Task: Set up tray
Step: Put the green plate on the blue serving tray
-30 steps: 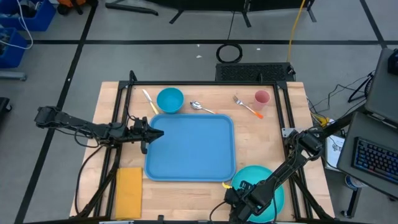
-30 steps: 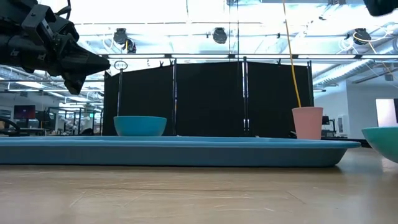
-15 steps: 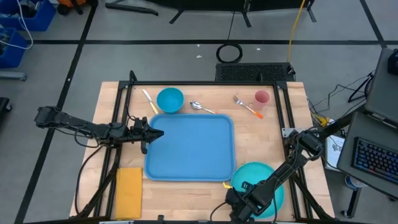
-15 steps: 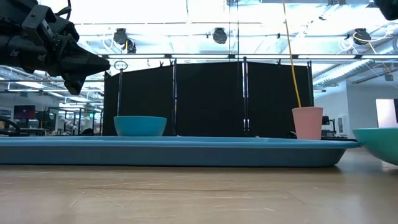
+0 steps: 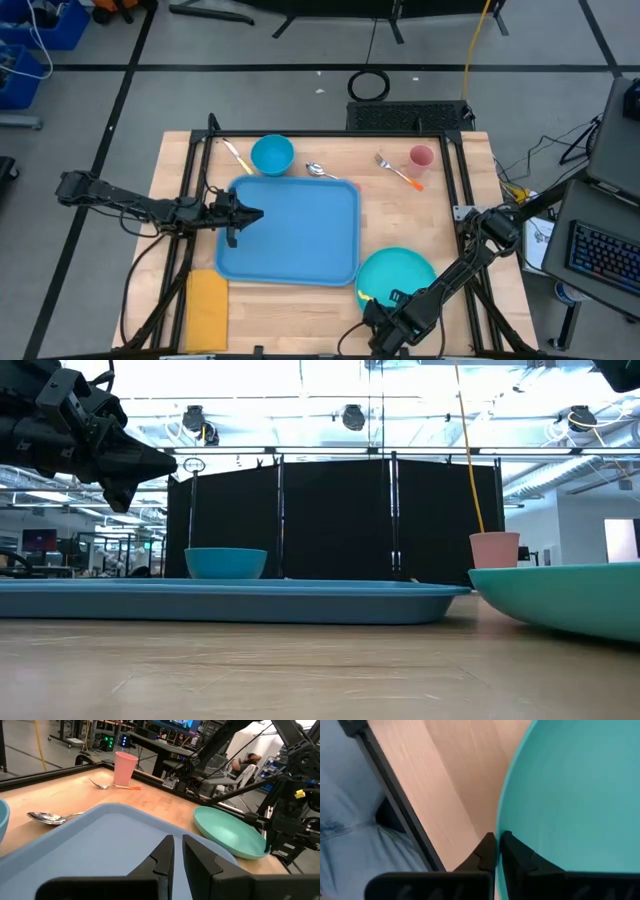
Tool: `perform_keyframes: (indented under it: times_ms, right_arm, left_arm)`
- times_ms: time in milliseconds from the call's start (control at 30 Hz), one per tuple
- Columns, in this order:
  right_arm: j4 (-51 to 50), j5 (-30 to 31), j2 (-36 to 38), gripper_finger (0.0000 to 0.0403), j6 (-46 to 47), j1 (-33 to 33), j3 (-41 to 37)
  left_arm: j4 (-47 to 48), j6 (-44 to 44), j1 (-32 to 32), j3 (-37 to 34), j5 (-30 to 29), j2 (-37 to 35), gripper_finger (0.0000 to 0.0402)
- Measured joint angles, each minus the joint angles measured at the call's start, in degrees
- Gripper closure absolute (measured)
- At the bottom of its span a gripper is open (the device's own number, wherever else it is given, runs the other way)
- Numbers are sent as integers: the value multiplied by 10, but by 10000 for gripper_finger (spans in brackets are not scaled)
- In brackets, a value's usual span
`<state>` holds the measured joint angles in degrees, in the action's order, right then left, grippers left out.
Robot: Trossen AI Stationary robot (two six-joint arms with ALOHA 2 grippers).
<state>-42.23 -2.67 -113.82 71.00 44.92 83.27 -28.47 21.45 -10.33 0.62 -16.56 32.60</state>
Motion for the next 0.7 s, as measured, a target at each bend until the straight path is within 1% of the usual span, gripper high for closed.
perform_keyframes:
  times_ms: [100, 233, 433, 600, 700]
  right_arm:
    - [-54, -5, -1, 402, -2, 2, 21]
    - [-130, -5, -3, 403, -13, 7, 71]
    - [-219, 52, -3, 402, -17, 10, 126]
    - [-243, 88, -2, 402, -28, 9, 139]
    - [-257, 99, -2, 402, -28, 9, 141]
  left_arm:
    - [0, 0, 0, 0, 0, 0, 360]
    - [0, 0, 0, 0, 0, 0, 360]
    - [1, 0, 0, 0, 0, 0, 360]
    - [1, 0, 0, 0, 0, 0, 360]
    - [1, 0, 0, 0, 0, 0, 360]
